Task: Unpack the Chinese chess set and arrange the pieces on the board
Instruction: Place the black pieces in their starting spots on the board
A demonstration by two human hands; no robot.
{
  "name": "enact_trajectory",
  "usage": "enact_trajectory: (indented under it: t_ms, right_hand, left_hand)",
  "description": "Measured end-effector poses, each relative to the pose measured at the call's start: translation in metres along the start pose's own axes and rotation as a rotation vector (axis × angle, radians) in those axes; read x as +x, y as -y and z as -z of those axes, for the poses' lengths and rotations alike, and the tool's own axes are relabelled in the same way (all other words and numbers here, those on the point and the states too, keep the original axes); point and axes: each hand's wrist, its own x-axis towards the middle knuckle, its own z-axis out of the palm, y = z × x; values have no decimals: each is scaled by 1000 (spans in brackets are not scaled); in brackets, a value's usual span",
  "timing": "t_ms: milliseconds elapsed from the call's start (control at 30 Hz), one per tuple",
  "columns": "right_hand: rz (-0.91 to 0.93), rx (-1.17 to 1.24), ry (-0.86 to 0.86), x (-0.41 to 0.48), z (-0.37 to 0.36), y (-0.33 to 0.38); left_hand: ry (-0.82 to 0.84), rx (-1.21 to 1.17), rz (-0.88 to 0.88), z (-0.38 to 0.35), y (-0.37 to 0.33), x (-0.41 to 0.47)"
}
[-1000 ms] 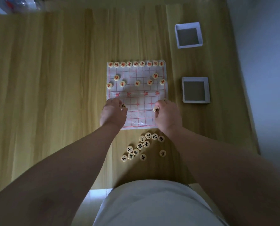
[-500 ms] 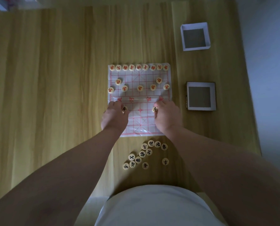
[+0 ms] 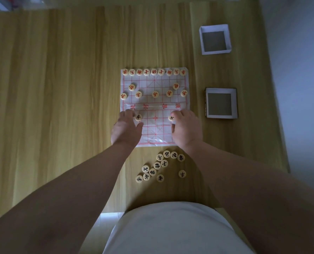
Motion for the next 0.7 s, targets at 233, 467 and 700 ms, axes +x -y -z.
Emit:
enact_trajectory:
  t_ms: [233, 467, 700]
  right_hand:
    - [-28, 12, 30, -49, -1, -7]
    - [-92, 59, 70, -104, -8, -20]
    - [-310, 162, 75, -133, -13, -27]
  left_hand:
    - [35, -39, -25, -9, 6, -44]
    - [38, -52, 38, -20, 22, -90]
    - [47, -94, 168, -26, 33, -119]
